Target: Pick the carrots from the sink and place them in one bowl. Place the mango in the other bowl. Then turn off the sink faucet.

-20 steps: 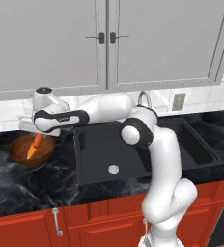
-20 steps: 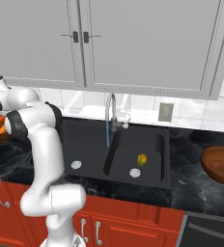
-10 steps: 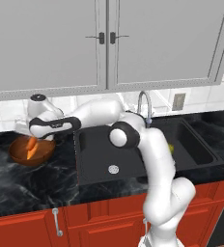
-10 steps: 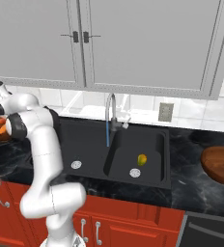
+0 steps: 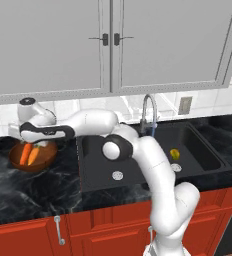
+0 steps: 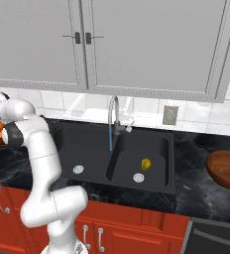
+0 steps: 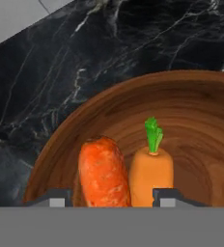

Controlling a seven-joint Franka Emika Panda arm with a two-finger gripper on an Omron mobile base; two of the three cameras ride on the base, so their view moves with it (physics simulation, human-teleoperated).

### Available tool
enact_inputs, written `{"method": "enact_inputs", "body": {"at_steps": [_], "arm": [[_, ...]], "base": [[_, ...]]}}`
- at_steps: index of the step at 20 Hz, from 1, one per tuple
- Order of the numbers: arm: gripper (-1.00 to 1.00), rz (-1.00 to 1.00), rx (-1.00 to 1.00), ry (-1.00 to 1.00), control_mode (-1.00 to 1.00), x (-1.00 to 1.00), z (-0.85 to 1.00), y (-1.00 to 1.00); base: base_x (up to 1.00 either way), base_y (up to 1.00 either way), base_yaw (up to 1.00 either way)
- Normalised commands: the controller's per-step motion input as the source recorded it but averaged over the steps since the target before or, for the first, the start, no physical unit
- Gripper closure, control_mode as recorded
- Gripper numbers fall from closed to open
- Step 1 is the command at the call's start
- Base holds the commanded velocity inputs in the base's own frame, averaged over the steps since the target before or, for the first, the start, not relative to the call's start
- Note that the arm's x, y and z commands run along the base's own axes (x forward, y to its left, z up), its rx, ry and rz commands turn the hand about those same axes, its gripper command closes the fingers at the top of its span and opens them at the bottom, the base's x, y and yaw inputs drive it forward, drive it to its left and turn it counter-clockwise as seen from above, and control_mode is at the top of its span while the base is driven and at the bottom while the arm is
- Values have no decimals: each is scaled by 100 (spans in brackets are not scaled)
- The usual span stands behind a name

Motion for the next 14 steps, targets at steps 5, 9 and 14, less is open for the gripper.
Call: {"method": "enact_inputs", "body": {"at_steps": [5,9,14], "arm": [[-100,-9,0,0,-100,-22,14,-27],[-100,-9,0,0,-100,-33,19,-38],[-100,-9,0,0,-100,-66,13,-74]], "base": [[0,0,0],[0,0,0],[0,0,0]]}}
